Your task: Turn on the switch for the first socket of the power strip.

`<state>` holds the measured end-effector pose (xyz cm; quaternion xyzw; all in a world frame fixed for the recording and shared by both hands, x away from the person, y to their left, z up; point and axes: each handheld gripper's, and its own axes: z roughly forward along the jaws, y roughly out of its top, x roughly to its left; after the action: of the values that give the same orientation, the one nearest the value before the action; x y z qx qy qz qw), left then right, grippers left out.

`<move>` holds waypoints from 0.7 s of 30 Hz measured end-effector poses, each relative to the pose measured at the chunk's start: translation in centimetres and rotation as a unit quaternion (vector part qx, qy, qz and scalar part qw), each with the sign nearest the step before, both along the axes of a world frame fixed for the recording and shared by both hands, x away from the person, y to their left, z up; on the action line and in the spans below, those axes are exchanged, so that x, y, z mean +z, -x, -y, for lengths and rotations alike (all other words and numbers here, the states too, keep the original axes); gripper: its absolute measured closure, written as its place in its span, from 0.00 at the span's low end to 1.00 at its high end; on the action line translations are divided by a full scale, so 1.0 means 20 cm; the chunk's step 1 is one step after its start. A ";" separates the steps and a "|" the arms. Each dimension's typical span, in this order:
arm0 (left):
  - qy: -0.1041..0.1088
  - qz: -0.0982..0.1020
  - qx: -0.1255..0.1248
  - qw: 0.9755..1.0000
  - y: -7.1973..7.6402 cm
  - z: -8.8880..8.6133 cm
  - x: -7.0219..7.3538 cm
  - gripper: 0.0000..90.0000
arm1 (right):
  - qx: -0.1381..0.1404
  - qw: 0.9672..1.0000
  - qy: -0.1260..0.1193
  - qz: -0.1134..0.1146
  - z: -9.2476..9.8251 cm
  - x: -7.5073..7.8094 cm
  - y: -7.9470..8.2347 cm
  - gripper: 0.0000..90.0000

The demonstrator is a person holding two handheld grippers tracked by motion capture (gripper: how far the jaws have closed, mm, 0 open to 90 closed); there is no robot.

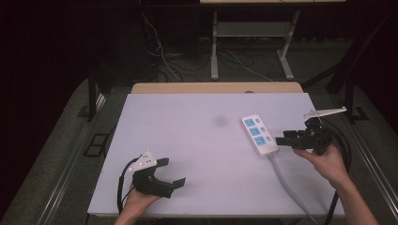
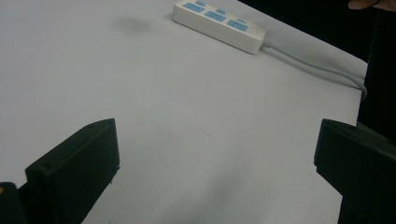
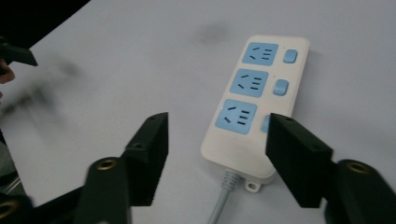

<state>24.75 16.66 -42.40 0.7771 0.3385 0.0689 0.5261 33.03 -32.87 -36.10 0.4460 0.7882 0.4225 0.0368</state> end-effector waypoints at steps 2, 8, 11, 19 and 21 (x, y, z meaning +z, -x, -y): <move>-0.001 0.000 0.000 1.000 0.00 0.00 0.00 0.00 | 0.002 1.000 -0.006 0.007 -0.01 0.00 0.03 0.32; -0.001 0.000 0.000 1.000 0.00 0.00 0.00 0.00 | 0.005 0.999 -0.019 0.029 -0.03 -0.01 0.11 0.12; -0.002 -0.001 0.000 1.000 0.00 0.00 0.00 0.00 | 0.008 0.999 -0.021 0.032 -0.05 -0.01 0.14 0.00; 0.000 -0.001 0.001 1.000 0.00 -0.01 0.00 0.00 | 0.026 0.999 -0.022 0.037 -0.10 -0.06 0.22 0.00; -0.001 -0.001 0.001 1.000 0.00 -0.01 0.00 0.00 | 0.028 0.999 -0.023 0.036 -0.10 -0.09 0.24 0.00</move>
<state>24.75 16.79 -42.39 0.7772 0.3397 0.0690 0.5251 28.15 -30.80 -37.80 0.4089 0.7886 0.4572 0.0429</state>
